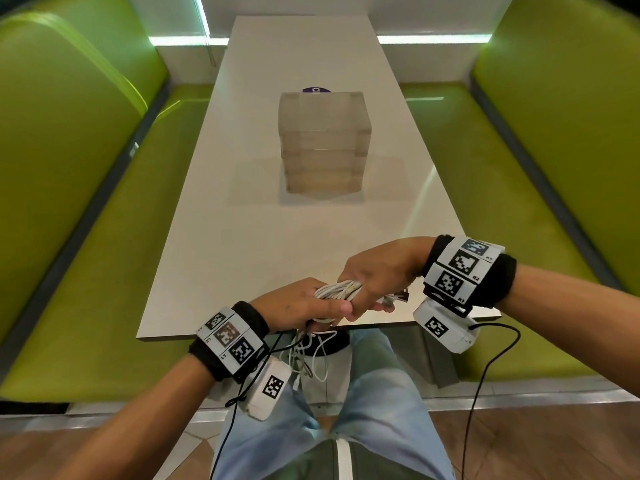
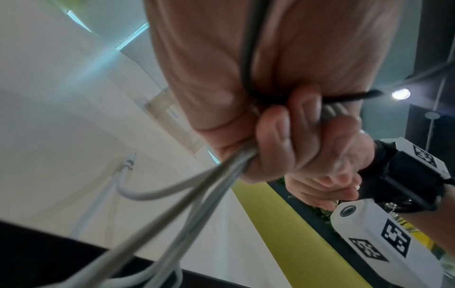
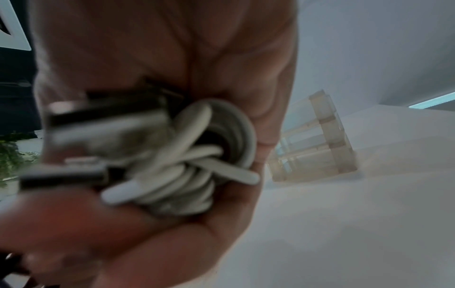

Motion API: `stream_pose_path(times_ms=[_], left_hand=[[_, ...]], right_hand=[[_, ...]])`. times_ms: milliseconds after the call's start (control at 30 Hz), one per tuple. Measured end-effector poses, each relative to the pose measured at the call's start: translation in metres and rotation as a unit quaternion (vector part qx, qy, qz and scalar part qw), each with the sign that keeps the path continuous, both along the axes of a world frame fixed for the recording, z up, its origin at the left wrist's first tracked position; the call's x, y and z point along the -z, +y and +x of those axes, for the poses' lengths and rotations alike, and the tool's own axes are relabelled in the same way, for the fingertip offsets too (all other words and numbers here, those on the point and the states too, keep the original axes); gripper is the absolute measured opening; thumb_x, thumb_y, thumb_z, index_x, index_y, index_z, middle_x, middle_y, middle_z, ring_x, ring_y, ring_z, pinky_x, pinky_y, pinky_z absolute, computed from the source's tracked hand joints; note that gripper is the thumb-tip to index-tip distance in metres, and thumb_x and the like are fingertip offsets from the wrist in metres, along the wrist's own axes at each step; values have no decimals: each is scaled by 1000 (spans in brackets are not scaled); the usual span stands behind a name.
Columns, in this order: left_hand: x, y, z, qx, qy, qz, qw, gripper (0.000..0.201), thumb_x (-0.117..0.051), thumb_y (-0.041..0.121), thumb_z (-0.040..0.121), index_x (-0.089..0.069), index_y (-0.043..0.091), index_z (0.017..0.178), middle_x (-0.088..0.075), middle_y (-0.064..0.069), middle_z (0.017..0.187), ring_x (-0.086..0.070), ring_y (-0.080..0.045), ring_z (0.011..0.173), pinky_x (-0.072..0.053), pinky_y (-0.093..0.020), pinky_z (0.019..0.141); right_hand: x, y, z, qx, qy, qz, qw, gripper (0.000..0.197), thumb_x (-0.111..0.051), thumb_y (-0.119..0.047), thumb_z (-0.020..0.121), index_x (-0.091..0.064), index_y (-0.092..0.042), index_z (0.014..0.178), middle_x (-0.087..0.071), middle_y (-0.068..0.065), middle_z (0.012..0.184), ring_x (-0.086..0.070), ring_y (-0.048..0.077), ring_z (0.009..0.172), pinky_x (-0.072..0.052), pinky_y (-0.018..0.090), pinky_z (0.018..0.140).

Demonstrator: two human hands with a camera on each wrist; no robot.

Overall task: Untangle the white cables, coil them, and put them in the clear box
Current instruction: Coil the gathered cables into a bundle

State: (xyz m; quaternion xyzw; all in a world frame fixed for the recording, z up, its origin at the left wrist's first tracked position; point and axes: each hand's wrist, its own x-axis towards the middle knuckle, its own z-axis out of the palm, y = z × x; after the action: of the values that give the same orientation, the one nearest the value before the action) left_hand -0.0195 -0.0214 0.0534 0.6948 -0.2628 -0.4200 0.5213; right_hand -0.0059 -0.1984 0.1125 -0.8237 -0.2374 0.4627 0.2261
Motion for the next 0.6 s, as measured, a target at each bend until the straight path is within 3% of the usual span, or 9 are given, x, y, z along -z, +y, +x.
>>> stream_pose_path(times_ms=[67, 133, 200, 233, 300, 367, 467, 533, 600], left_hand=[[-2, 0, -2, -18, 0, -24, 1000, 46, -56, 73, 74, -64, 27, 71, -55, 7, 55, -49, -11, 47, -42, -21, 48], [-2, 2, -4, -51, 30, -76, 995, 64, -44, 84, 69, -67, 28, 90, -64, -2, 66, -59, -19, 55, -49, -28, 55], [1, 7, -3, -73, 60, -125, 988, 77, -44, 82, 71, -59, 21, 116, -67, -8, 73, -66, -26, 69, -53, -35, 69], [2, 9, -3, -80, 56, -134, 986, 75, -48, 75, 76, -56, 14, 118, -67, -9, 73, -68, -30, 77, -52, -40, 77], [6, 13, -5, -99, 30, -138, 985, 56, -51, 59, 85, -60, 7, 105, -67, -6, 73, -68, -35, 91, -48, -40, 84], [6, 14, -7, -140, 22, -149, 979, 43, -45, 50, 91, -60, 10, 91, -67, -4, 74, -66, -35, 97, -45, -37, 88], [-1, 9, -7, -171, 5, -172, 970, 39, -44, 51, 93, -53, 13, 88, -66, -2, 73, -66, -34, 103, -43, -45, 97], [-9, 7, -7, -176, -40, -161, 970, 36, -45, 48, 94, -51, 14, 86, -61, 3, 68, -69, -30, 93, -46, -40, 92], [-15, 7, -8, -194, -65, -157, 966, 25, -42, 33, 97, -53, 11, 89, -55, 6, 64, -69, -24, 78, -48, -28, 80]], right_hand=[[-8, -1, 2, 0, -2, 3, 1000, 7, -65, -18, 87, -67, -13, 82, -53, -1, 51, -52, 12, 41, -41, 17, 41], [-17, -2, 6, 4, -20, -1, 1000, 13, -64, -16, 87, -65, -4, 88, -53, 0, 53, -51, 10, 40, -41, 17, 39], [-30, -7, 11, 15, -40, -1, 999, 14, -64, -16, 88, -62, -3, 87, -54, -1, 53, -52, 10, 40, -42, 21, 40], [-38, -10, 14, 25, -50, 2, 998, 12, -64, -17, 88, -61, -6, 83, -55, -4, 52, -51, 9, 40, -42, 21, 40], [-55, -18, 21, 58, -78, 13, 995, 16, -64, -19, 89, -58, -13, 75, -56, -5, 46, -51, 8, 38, -41, 20, 38], [-71, -24, 27, 87, -105, 38, 990, 22, -64, -20, 88, -55, -13, 70, -56, -5, 47, -53, 11, 41, -41, 21, 38], [-83, -28, 32, 126, -129, 78, 980, 24, -65, -19, 87, -54, -12, 67, -56, -3, 51, -56, 15, 46, -42, 26, 41], [-87, -29, 32, 162, -141, 109, 970, 26, -65, -18, 86, -53, -14, 64, -56, -4, 49, -56, 16, 47, -42, 24, 40], [-90, -32, 33, 191, -154, 140, 959, 27, -65, -16, 86, -53, -14, 62, -55, -3, 49, -56, 19, 49, -42, 23, 42]])
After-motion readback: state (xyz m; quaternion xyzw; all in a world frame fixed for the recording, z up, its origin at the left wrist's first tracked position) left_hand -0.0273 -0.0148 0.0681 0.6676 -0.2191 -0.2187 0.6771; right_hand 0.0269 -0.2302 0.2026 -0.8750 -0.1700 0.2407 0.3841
